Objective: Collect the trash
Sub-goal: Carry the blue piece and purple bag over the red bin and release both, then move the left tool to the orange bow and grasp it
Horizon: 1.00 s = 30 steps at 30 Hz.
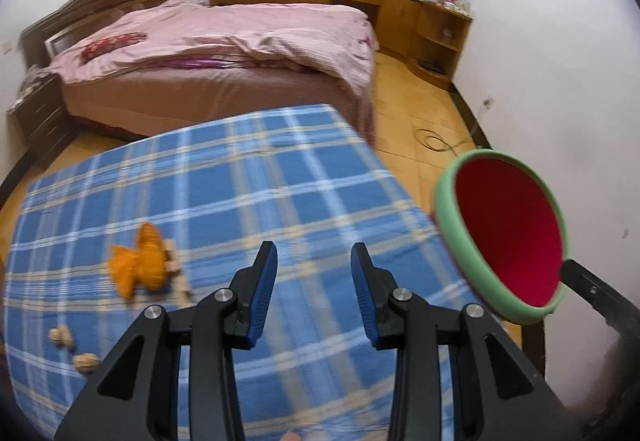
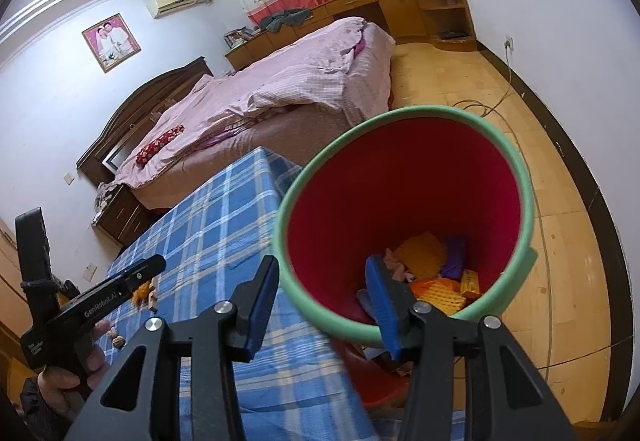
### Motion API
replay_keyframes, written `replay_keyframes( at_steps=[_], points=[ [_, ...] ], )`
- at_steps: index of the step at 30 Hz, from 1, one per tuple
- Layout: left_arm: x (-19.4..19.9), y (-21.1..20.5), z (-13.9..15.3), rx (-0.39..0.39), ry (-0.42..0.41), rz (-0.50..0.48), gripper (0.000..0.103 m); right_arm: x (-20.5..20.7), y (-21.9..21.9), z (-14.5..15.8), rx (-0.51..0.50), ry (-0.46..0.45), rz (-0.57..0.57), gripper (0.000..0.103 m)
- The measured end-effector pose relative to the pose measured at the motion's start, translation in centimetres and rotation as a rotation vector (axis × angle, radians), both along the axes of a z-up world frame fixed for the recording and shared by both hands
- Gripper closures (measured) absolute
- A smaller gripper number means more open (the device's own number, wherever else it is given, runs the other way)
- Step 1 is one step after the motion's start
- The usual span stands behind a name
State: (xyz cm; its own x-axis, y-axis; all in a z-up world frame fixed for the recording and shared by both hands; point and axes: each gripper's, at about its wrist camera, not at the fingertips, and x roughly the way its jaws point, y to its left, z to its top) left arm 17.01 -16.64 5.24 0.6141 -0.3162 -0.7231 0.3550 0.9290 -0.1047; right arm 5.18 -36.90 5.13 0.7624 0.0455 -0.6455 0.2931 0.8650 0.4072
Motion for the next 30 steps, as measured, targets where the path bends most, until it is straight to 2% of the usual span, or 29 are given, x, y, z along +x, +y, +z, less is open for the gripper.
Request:
replay_keyframes(
  at_steps=[8,11,14,26,30],
  points=[
    [2.6,4.8,-0.9,0.055,-0.008,0.093,0.058,1.2,2.4,0.3,-0.009,0.011,0.021,0.054],
    [3.5,5.9,-1.6,0.079,-0.006,0.115,0.051,1.7,3.1,0.2,-0.014,0.019,0.024,0.054],
    [4.3,6.9,-2.5,0.1,-0.001,0.134,0.051,2.3,3.7,0.1,-0.019,0.029,0.028,0.053],
    [6.7,9.3,-5.7,0.091,0.073,0.19,0.051,4.0,5.4,-0.5,-0.044,0.07,0.053,0.053],
    [6.9,10.4,-5.9,0.06,0.08,0.227,0.051,4.4,5.9,-0.7,-0.048,0.076,0.063,0.053]
  ],
)
